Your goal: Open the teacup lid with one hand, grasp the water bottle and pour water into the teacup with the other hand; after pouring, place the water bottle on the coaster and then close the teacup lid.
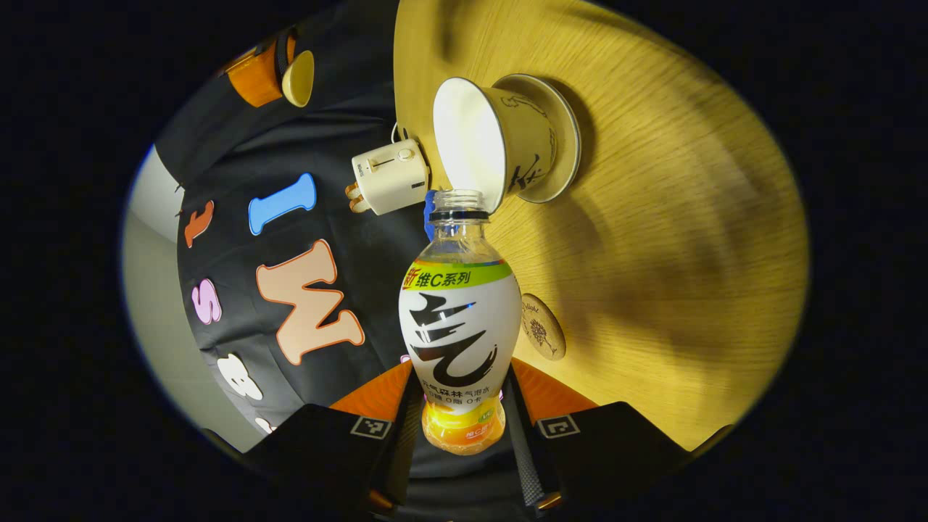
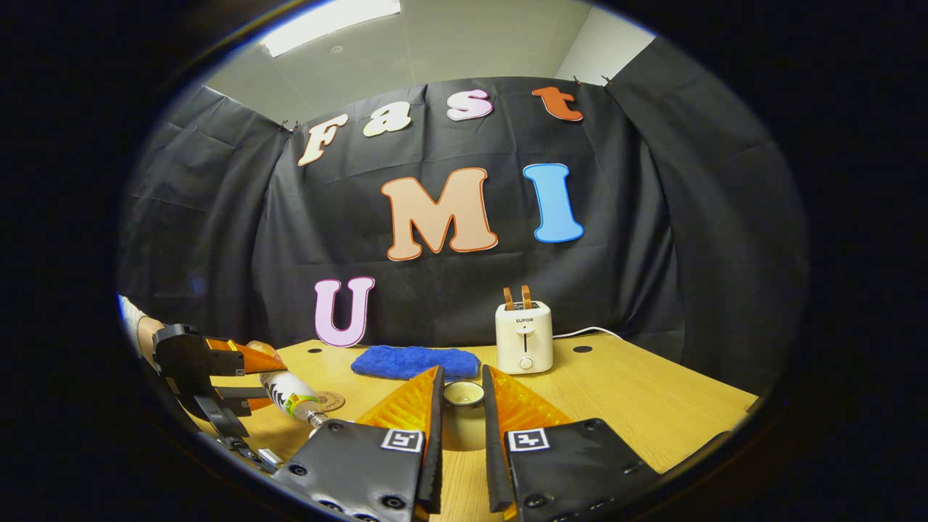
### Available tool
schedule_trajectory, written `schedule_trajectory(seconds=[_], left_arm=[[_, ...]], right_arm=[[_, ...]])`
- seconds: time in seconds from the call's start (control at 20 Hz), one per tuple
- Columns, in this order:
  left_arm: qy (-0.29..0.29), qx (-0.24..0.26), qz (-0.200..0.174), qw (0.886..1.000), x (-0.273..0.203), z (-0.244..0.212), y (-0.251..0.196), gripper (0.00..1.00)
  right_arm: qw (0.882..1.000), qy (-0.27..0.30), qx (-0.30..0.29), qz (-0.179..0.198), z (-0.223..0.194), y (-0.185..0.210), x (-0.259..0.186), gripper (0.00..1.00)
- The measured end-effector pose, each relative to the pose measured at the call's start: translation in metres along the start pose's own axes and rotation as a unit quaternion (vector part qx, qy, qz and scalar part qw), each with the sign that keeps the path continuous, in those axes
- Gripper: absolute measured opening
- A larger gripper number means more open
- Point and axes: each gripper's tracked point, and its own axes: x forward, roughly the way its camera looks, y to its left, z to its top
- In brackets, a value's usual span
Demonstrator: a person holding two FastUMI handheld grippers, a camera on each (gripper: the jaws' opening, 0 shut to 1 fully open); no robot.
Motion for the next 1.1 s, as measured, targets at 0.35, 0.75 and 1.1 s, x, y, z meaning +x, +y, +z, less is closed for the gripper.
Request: schedule_trajectory(seconds=[0.35,0.75,1.1], left_arm=[[-0.026,-0.16,-0.005,0.987,-0.005,0.005,0.009,0.58],[-0.03,-0.377,0.017,0.926,0.004,0.006,0.009,0.57],[-0.046,-0.578,0.034,0.814,0.013,-0.009,0.033,0.57]], right_arm=[[1.0,0.002,0.002,-0.001,-0.001,-0.001,0.001,0.27],[1.0,0.004,0.001,0.007,-0.004,0.007,0.001,0.27],[1.0,0.01,-0.003,0.018,-0.009,0.018,0.002,0.27]])
